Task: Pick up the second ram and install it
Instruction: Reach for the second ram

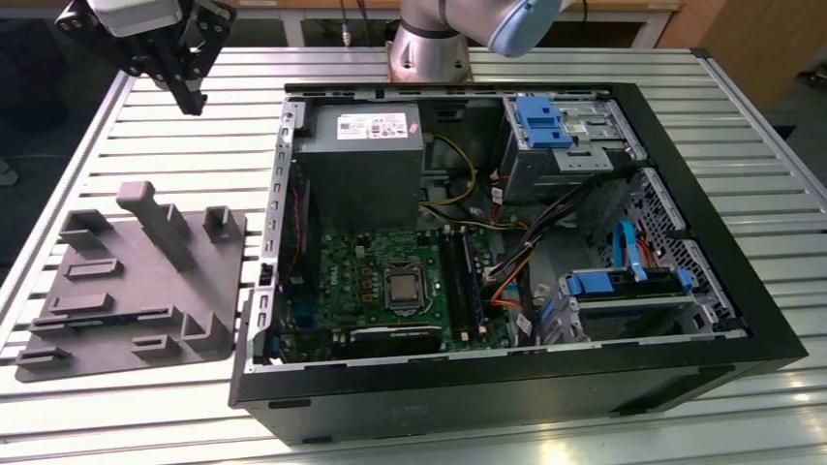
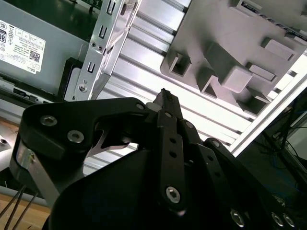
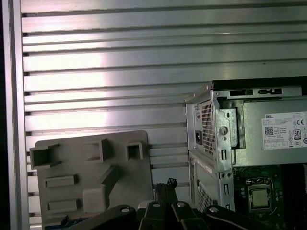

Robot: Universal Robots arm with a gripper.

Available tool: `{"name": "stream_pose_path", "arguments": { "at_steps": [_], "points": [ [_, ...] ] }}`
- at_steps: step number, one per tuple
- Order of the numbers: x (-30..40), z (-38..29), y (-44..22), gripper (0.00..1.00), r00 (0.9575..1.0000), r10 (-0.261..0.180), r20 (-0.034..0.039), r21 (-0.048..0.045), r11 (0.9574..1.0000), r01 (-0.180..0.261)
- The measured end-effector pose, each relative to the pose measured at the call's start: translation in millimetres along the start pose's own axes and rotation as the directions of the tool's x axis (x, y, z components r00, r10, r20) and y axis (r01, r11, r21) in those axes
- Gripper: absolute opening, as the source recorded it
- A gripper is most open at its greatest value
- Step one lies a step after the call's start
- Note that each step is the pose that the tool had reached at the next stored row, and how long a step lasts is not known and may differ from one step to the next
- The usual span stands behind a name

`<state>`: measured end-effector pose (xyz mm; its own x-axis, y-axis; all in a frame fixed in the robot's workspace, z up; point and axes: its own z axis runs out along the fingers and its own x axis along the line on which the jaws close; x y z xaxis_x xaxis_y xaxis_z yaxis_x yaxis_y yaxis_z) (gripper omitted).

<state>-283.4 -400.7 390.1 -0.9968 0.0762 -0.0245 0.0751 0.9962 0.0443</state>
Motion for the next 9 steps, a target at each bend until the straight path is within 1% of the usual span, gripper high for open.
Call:
{"name": "stream_pose_path", "arguments": {
  "at_steps": [9],
  "points": [
    [4.4, -0.1, -0.5, 0.11, 1.0, 0.0, 0.0, 0.0, 1.0, 0.0]
  ]
}}
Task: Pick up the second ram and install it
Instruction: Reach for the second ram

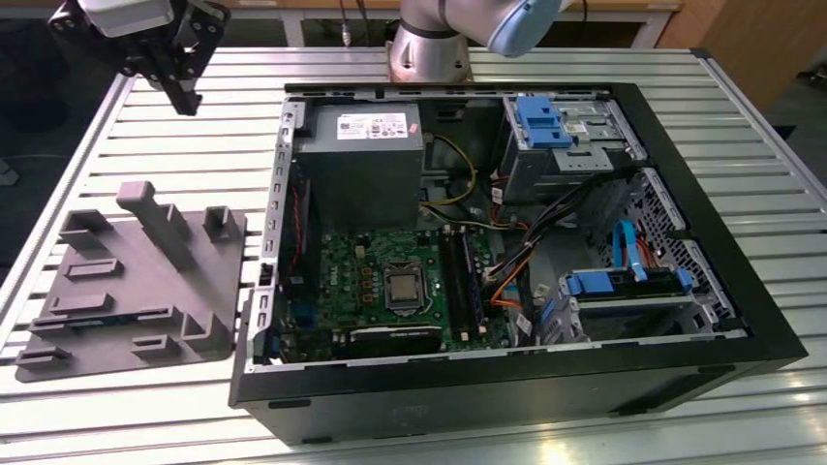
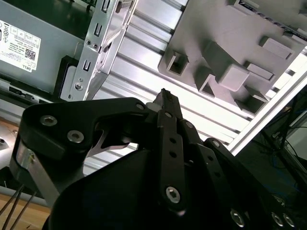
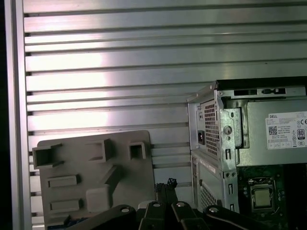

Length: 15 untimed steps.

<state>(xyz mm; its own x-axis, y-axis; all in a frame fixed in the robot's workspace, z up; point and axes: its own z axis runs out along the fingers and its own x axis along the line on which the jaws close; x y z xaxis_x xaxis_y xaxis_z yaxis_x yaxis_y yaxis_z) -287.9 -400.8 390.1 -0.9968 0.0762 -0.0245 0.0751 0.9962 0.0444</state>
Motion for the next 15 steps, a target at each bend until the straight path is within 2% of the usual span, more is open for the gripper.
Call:
{"name": "stream_pose_path", "arguments": {
  "at_steps": [15],
  "points": [
    [6.7, -0.2, -0.7, 0.11, 1.0, 0.0, -0.0001, 0.0001, 1.0, 0.0]
  ]
}}
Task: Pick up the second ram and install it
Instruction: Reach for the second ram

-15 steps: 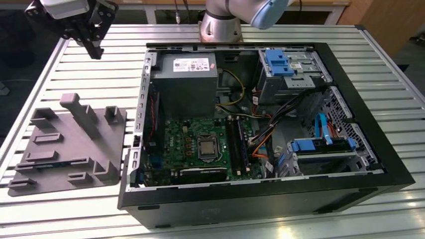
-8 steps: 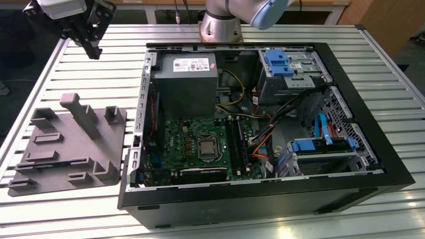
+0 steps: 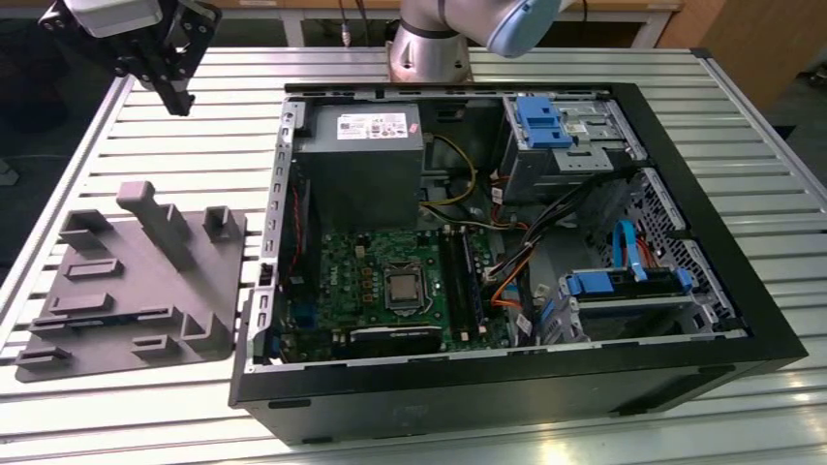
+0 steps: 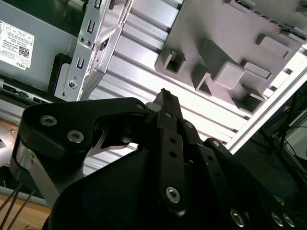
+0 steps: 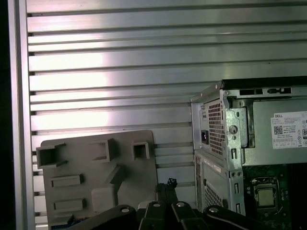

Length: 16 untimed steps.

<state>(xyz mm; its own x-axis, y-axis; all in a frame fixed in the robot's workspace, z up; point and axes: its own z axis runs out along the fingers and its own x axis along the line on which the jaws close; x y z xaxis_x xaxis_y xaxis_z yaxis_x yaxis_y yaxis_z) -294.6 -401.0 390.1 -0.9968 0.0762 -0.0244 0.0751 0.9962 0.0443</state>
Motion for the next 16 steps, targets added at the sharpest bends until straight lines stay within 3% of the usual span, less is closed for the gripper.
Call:
{"name": "stream_pose_path", "arguments": {
  "at_steps": [16],
  "points": [
    [7.6, 0.8, -1.7, 0.11, 1.0, 0.0, 0.0001, 0.0, 1.0, 0.0]
  ]
}}
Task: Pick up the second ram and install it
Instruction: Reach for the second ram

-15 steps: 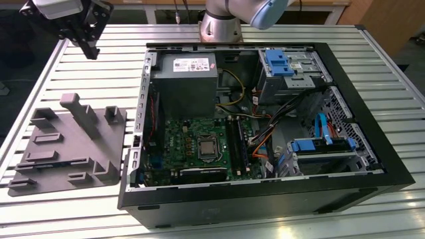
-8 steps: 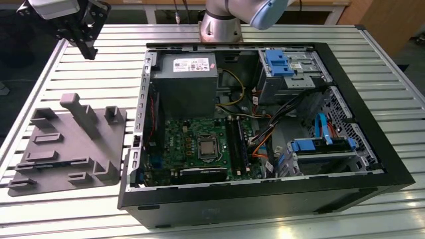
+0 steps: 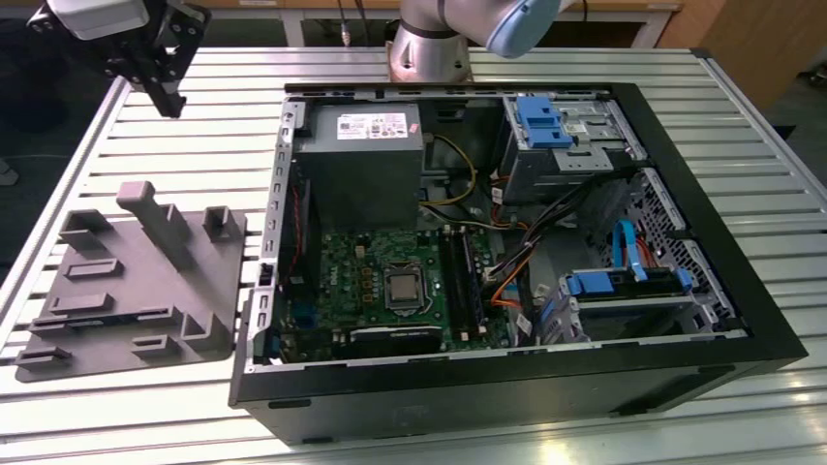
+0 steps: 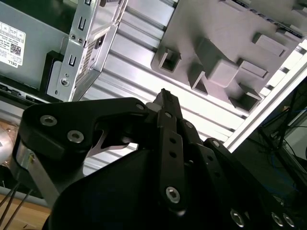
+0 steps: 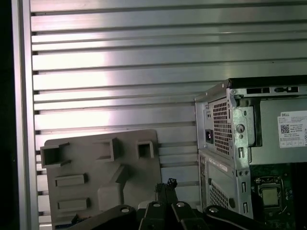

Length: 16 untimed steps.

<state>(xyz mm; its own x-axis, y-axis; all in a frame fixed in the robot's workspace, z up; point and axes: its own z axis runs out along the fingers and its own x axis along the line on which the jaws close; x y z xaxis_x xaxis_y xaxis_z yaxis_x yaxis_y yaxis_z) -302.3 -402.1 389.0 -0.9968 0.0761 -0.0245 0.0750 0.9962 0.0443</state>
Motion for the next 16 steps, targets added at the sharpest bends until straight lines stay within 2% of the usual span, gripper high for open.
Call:
{"name": "stream_pose_path", "arguments": {
  "at_steps": [16],
  "points": [
    [4.1, 4.4, -11.0, 0.11, 1.0, 0.0, 0.0, 0.0, 1.0, 0.0]
  ]
}}
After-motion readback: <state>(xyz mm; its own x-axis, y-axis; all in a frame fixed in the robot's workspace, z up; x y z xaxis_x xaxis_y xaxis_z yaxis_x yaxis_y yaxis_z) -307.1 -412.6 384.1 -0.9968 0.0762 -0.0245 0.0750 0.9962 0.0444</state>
